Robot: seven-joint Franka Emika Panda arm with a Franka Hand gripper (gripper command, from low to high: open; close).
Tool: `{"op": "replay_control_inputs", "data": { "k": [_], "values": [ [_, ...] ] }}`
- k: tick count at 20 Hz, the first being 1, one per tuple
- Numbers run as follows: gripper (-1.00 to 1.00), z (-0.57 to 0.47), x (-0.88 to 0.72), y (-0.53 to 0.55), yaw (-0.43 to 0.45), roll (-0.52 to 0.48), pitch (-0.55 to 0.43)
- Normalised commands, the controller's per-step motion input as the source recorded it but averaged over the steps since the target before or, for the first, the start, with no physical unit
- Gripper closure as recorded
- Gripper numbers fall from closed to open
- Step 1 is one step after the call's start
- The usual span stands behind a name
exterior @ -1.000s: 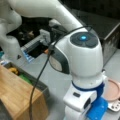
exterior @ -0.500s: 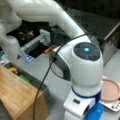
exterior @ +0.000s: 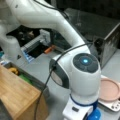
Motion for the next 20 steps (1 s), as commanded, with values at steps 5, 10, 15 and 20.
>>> {"op": "replay_control_inputs", "data": {
  "k": [5,10,15,20],
  "values": [
    [-1.00,-0.19,-0.15,-0.01,0.047,0.123,-0.167],
    [-1.00,-0.21,-0.15,0.03,0.037,0.113,-0.181],
    [-1.00,-0.16,-0.17,0.00,0.032,0.123,-0.176],
    [-1.00,-0.18,-0.16,-0.05,0.035,0.143,-0.201]
  ]
}}
